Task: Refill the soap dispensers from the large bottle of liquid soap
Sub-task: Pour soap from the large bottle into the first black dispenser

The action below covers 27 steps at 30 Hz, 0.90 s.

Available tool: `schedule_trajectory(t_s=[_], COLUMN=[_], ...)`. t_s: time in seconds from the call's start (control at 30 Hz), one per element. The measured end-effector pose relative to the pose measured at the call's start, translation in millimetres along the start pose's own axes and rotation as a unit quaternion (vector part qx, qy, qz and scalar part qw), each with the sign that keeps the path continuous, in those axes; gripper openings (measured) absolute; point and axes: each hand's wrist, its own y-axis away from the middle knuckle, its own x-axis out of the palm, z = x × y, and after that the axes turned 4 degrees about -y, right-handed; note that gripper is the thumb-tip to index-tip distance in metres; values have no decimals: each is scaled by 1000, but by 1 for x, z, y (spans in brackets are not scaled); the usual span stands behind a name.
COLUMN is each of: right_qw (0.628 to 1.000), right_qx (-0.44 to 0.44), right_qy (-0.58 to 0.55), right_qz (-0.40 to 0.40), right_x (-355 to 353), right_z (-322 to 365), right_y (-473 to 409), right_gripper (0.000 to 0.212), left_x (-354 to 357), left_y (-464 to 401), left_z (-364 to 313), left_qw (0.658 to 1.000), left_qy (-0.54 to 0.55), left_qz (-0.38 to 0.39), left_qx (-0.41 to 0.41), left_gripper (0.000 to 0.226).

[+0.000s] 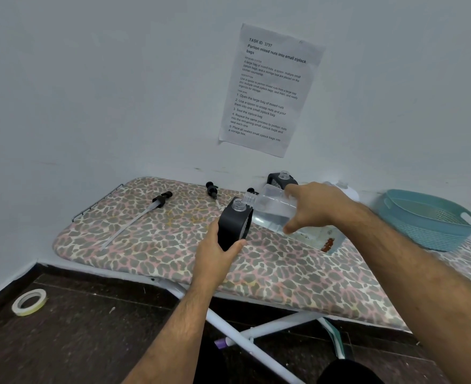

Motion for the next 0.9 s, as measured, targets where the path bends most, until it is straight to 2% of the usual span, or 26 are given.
schedule_trajectory(t_s=[0.9], right_qw=[999], right_qx=[14], right_qy=[-37], right_qz=[5], right_x=[-5], right_z=[4], right_y=[6], right_gripper=[83], left_x=[-2], left_y=[1], left_z=[-4], left_qw=[1000], left_qy=[-19], left_qz=[8], left_qx=[-11], left_gripper=[62])
